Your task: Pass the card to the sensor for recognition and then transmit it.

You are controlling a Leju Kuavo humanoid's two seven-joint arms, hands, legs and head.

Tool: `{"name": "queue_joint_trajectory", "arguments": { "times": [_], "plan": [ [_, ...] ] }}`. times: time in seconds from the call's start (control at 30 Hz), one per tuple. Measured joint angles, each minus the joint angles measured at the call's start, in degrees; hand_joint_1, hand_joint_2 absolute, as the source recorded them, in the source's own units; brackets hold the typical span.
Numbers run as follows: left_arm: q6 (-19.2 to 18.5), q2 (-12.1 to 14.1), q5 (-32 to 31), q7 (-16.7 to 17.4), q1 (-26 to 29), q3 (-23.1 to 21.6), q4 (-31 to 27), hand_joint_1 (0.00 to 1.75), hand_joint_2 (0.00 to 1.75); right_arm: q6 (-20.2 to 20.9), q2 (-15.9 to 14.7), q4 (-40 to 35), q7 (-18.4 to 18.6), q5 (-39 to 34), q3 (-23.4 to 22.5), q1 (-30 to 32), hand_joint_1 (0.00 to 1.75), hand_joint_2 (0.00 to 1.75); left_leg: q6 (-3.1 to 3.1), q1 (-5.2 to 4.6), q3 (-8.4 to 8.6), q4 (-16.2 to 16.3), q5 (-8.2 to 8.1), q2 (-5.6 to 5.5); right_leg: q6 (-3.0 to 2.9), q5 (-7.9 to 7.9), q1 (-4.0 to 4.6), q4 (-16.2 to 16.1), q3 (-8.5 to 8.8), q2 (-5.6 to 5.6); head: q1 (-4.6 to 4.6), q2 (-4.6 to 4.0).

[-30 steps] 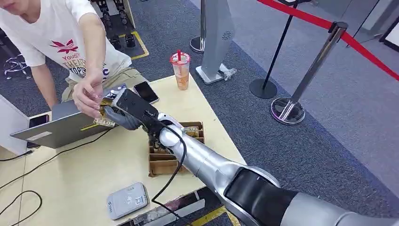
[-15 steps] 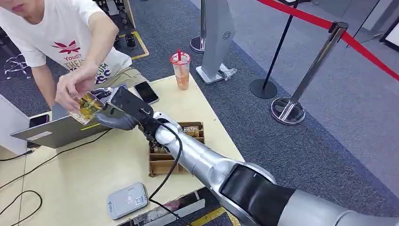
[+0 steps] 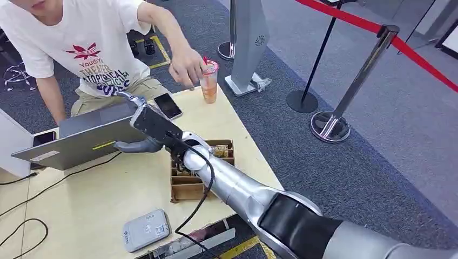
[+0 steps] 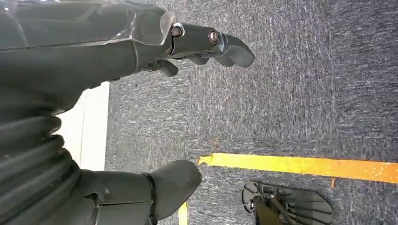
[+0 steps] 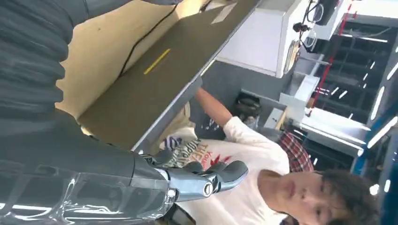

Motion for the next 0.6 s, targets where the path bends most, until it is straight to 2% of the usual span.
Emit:
{"name": "queue_joint_trajectory", "arguments": {
  "times": [0.07,0.23,0.3,0.37,0.43,0.47,0.53,0.57,0.6],
  "plan": [
    [0.0,0.0,0.2,-0.1,0.0,0.0,0.0,0.00,1.75,-0.9,-0.6,-2.2,-0.1,1.1,0.1,1.4,0.00,1.75,0.00,0.00,0.00,0.0,0.00,0.00,0.00,0.00,0.00,0.0,0.00,0.00,0.02,0.00],
    [0.0,0.0,0.2,-0.1,0.0,0.0,0.0,0.00,1.75,-1.0,-0.7,-2.5,-0.2,1.4,0.1,1.5,0.00,1.75,0.00,0.00,0.00,0.0,0.00,0.00,0.00,0.00,0.00,0.0,0.00,0.00,0.02,0.00],
    [0.1,0.0,0.6,-0.3,0.1,0.0,0.0,0.00,1.75,-2.5,-1.2,-4.5,-0.4,3.4,0.2,2.8,0.00,1.75,0.00,0.00,0.00,0.0,0.00,0.00,0.00,0.00,0.00,0.0,0.00,0.00,0.00,0.00],
    [0.2,0.0,1.1,-1.3,0.5,0.0,0.0,0.00,1.75,-7.2,-3.4,-13.2,1.1,10.3,0.3,9.0,0.19,1.75,0.00,0.00,-0.01,0.0,0.00,-0.02,0.00,0.00,0.00,0.0,0.00,-0.01,0.02,0.00],
    [0.1,0.0,1.0,-1.3,0.5,0.0,0.0,0.00,1.75,-8.2,-4.3,-16.2,1.4,11.8,0.3,11.4,0.23,1.75,0.00,-0.01,-0.01,0.0,0.00,-0.02,0.00,0.00,0.00,0.0,0.00,-0.02,0.04,0.00],
    [0.1,0.0,1.1,-1.3,0.5,0.0,0.0,0.00,1.75,-8.5,-4.8,-17.6,1.4,12.5,0.2,12.6,0.40,1.75,0.00,-0.01,-0.01,0.0,-0.01,-0.02,0.00,0.00,0.00,0.0,-0.01,-0.01,0.00,0.00],
    [0.2,0.0,1.3,-1.2,0.5,0.0,0.0,0.00,1.75,-8.8,-5.4,-20.0,1.4,13.6,-0.1,14.6,0.44,1.75,0.00,-0.01,-0.01,0.0,-0.01,-0.02,0.00,0.00,0.00,0.0,0.00,-0.01,0.02,0.00],
    [0.2,0.0,1.6,-1.2,0.5,0.0,0.0,0.00,1.75,-8.8,-5.7,-21.1,1.2,14.3,-0.2,15.6,0.54,1.75,0.00,0.00,-0.01,0.0,-0.01,-0.02,0.00,0.00,0.00,0.0,0.00,-0.01,0.00,0.00],
    [0.3,-0.1,1.9,-1.2,0.5,0.1,0.0,0.00,1.75,-8.8,-6.0,-21.9,1.2,14.7,-0.3,16.5,0.51,1.75,0.00,0.00,-0.01,0.0,-0.01,-0.02,0.00,0.00,0.00,0.0,0.00,-0.01,0.00,0.00]
  ]
}}
